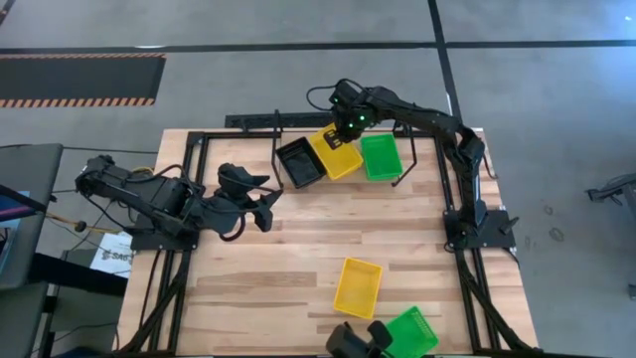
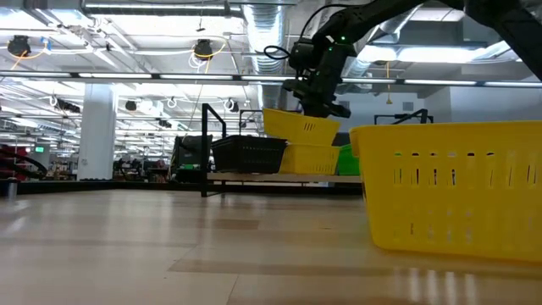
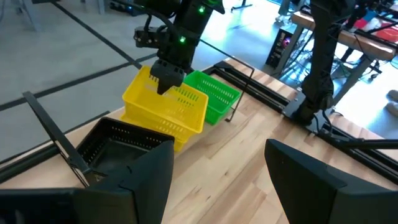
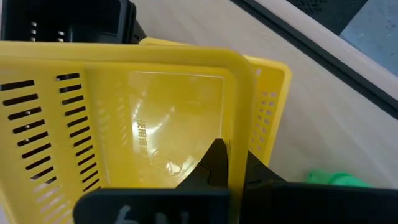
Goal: Stack baskets on shelf by color
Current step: Stack the left yellow bin on top of the yellow bin on the shelf
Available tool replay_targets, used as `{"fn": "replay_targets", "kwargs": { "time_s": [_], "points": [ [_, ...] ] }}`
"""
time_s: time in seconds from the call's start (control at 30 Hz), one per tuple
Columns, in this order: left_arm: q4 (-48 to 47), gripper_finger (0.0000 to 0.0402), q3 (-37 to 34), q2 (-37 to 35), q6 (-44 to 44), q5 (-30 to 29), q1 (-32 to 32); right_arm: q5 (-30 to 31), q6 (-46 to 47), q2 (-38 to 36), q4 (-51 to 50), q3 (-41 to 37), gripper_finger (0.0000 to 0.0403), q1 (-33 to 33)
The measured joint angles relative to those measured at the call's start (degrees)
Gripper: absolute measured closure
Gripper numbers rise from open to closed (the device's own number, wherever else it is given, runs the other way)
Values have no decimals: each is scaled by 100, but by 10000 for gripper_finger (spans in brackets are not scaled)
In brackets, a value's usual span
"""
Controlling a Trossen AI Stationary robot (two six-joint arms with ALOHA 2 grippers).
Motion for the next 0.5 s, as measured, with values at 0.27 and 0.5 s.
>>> {"fn": "replay_targets", "kwargs": {
  "time_s": [0.27,0.5],
  "points": [
    [6,161,0,0,0,1,0,27,-110,-2,-123,0,403,-127],
    [9,161,0,0,-4,-1,0,24,-255,-4,-97,-37,403,-210]
  ]
}}
